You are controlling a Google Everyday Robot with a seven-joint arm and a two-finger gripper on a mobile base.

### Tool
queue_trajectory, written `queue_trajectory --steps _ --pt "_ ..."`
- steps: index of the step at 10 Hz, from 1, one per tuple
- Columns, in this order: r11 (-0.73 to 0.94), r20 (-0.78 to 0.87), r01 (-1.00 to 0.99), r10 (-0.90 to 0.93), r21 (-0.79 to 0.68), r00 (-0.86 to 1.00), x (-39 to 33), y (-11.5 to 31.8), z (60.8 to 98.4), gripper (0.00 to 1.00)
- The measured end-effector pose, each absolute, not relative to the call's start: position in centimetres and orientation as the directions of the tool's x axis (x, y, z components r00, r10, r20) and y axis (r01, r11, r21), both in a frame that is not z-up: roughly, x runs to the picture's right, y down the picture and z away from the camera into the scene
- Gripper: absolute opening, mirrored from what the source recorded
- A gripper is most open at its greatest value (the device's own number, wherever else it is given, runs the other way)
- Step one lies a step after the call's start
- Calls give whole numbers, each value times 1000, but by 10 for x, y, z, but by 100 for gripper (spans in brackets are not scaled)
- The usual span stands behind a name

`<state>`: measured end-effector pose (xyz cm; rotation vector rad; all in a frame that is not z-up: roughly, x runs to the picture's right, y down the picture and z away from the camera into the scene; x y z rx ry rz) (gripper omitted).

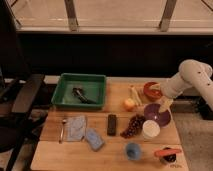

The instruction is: Place apple in purple bowl

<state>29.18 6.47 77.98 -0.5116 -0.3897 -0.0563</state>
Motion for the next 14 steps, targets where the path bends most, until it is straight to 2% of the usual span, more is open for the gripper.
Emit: queue_trajectory --steps 3,9,14 --pt "873 400 164 38 -460 916 290 61 780 80" --pt "840 548 383 -126 -384 827 195 33 799 80" --pt "800 563 487 -236 -349 792 140 64 852 80"
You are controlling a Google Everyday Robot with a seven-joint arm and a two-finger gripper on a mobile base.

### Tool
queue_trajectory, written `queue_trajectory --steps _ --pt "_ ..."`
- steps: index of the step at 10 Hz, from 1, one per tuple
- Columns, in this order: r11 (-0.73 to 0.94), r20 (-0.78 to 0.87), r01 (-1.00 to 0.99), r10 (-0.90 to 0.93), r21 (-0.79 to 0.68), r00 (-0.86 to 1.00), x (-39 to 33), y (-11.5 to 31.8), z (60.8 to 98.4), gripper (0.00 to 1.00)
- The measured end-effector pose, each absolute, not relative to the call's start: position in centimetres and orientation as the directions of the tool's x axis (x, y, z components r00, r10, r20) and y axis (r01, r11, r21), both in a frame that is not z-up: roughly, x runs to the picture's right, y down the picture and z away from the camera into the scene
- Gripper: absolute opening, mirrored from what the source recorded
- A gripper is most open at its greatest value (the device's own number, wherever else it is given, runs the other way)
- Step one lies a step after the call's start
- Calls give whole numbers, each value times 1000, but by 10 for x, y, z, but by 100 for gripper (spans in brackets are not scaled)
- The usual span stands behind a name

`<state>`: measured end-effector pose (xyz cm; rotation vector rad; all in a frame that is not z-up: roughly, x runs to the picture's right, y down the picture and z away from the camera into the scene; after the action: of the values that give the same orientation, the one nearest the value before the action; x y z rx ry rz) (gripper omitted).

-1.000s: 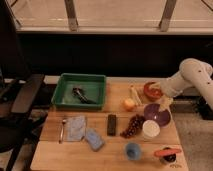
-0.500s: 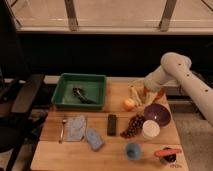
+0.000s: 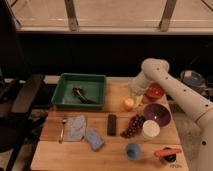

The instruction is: Place apple in purple bowl

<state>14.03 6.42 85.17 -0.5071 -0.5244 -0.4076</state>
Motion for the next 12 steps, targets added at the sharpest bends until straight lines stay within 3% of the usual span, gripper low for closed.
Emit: queue_trajectory --steps 7,8,12 --pt "755 493 466 -220 -461 842 150 104 909 77" --pt "752 488 462 -215 -471 846 153 105 911 70" --pt "744 480 441 -185 -502 858 163 104 914 28"
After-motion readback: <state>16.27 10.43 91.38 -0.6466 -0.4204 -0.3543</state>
